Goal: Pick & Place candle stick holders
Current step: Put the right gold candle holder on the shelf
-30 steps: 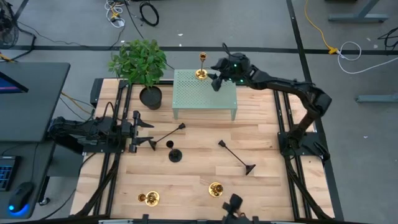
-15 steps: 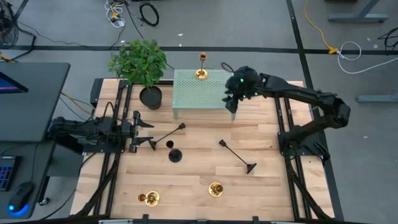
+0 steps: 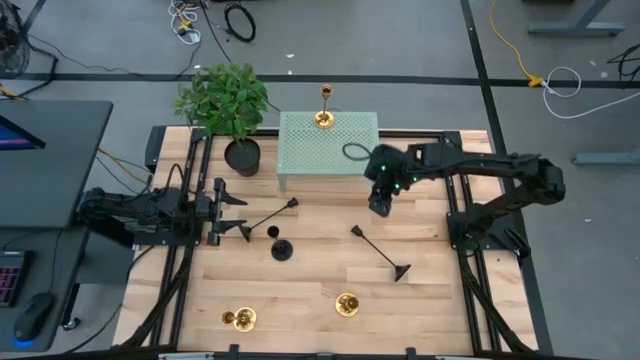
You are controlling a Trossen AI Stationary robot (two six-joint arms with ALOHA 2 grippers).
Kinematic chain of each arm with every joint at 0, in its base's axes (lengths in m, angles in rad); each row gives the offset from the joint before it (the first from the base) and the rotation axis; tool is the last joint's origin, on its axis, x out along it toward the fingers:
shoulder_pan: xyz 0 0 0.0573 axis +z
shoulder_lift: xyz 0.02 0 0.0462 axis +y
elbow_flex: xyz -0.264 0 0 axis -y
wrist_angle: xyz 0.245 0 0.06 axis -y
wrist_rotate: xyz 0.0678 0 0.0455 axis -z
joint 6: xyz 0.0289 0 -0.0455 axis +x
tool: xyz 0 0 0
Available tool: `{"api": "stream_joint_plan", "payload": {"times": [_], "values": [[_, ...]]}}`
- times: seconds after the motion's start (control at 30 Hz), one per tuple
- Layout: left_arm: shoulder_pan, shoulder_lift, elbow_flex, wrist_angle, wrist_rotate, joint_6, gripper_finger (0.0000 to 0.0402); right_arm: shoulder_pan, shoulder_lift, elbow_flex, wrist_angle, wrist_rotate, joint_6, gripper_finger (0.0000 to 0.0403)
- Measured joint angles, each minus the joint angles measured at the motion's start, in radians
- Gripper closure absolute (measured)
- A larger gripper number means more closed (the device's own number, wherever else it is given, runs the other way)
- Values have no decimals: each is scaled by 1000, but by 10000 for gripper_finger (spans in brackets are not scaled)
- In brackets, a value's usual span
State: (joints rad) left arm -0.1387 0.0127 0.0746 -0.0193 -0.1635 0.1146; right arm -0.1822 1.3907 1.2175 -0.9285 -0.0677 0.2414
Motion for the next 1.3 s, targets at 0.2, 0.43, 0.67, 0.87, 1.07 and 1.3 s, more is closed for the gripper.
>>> {"api": "stream_joint_plan", "payload": {"times": [0.2,0.43,0.67,0.87,1.07,1.3], "values": [[0,0,0,0,0,0,175,133,0,0,-16,0,84,207],[0,0,0,0,0,0,175,342,1,0,37,61,145,207],[0,0,0,0,0,0,175,563,1,-32,166,240,256,207],[0,0,0,0,0,0,175,697,2,-146,341,283,360,207],[0,0,0,-1,0,0,175,800,2,-282,572,367,402,207],[0,0,0,-1,0,0,175,879,15,-471,1000,420,387,207]]}}
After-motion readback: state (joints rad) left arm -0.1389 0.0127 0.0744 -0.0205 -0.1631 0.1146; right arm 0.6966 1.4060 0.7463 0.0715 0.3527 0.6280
